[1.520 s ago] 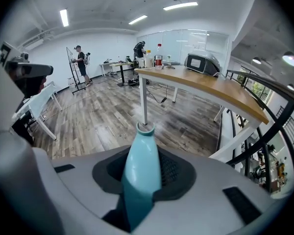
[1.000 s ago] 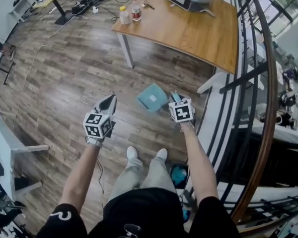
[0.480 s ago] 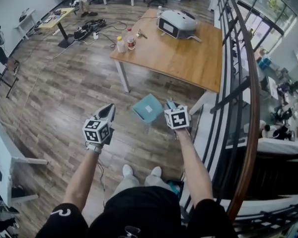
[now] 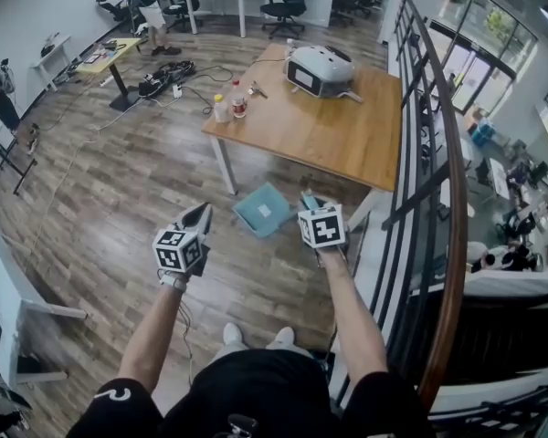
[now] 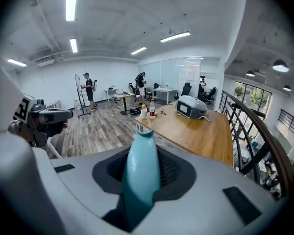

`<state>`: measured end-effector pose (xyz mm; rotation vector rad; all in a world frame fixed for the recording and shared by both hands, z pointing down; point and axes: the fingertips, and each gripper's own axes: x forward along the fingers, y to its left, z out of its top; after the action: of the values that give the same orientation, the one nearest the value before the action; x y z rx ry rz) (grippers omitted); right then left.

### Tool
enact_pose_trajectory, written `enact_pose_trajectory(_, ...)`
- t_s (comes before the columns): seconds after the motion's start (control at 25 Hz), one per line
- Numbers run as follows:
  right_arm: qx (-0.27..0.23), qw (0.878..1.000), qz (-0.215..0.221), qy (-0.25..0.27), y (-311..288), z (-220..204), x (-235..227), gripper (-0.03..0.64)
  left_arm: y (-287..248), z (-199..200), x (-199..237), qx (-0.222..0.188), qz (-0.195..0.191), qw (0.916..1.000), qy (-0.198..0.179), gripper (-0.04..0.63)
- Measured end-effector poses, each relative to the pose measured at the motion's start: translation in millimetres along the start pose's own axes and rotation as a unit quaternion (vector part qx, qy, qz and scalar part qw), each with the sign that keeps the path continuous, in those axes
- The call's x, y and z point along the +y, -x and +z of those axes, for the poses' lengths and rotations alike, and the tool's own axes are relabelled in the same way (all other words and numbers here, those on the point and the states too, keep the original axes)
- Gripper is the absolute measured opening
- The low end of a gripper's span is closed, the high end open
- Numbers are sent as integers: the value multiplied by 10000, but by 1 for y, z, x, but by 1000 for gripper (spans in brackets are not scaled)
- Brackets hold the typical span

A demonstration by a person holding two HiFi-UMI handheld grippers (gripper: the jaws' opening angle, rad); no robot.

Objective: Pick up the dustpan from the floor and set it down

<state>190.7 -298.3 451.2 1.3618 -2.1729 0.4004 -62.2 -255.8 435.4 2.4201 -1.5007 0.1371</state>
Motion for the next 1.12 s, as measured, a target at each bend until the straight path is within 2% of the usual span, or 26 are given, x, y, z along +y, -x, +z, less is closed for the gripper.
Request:
enact_pose_trajectory(0.28,-106,9997,209,-63,6,6,9,89,0,3,0,22,65,9999,-159,-1)
enact_pose_trajectory(0.84,-102,9998,158,-13,11,5,7,90,0,12,-4,43,13,9997,-231,-2)
enact_pose_trajectory(1.12,-73,9998,183,82,14,0,3,91,-3,14,-25,36,-53,9996,-279,-2)
